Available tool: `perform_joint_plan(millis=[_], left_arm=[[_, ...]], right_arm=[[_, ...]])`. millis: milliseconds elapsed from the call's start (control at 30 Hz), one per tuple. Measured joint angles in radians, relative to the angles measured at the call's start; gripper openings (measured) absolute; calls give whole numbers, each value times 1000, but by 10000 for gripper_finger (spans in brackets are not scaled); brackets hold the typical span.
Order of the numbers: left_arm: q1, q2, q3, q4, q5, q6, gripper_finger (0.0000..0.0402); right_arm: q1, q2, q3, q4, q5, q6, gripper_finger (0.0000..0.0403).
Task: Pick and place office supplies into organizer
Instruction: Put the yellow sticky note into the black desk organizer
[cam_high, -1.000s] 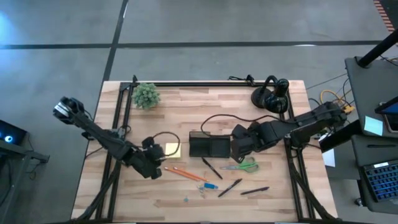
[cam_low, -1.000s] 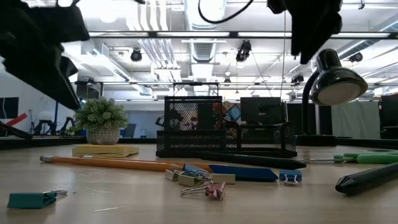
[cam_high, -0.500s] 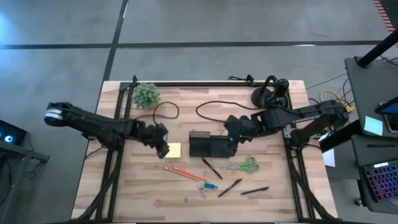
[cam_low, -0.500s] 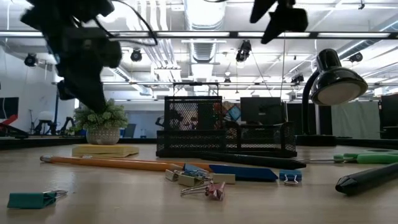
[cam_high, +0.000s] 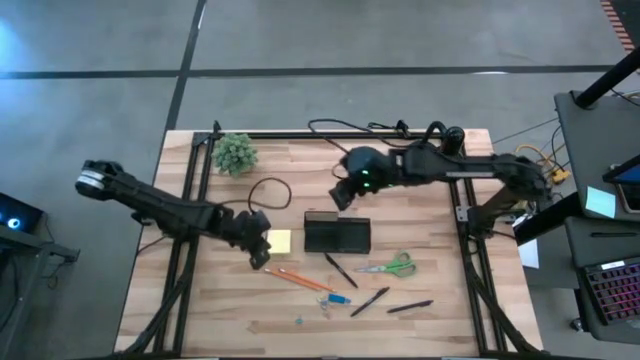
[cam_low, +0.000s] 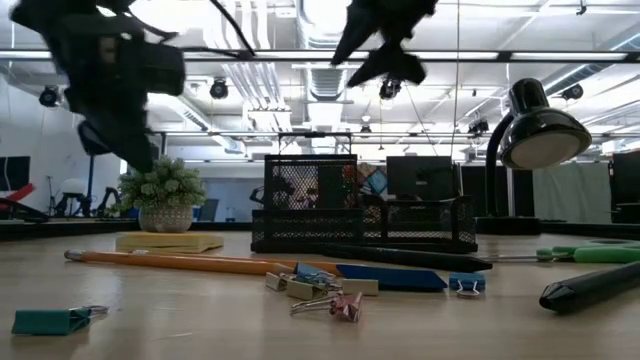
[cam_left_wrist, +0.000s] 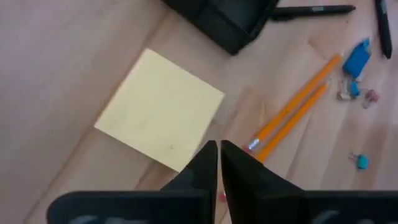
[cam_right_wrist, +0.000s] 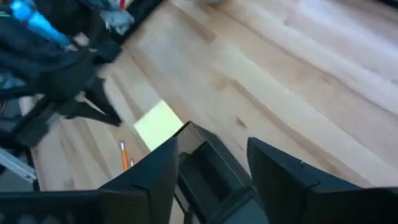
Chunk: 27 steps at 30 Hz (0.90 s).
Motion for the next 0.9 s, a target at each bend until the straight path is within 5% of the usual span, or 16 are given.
perform_joint_plan(millis=[133,433,733,900], left_arm=[[-95,-4,0,38,-32,-104,1],[-315,7,0,148,-204,-246,0],[-481,9,-25,35,-567,-599,0],[-375,13,-68,-58,-410,-662,0]], right_arm=[[-15,131,74,2,-77,-92,128],[-21,413,401,-58,-52,-347,18],[-14,588,704,-334,-49,-491,9],[-14,513,688,-413,-24,-491,9]])
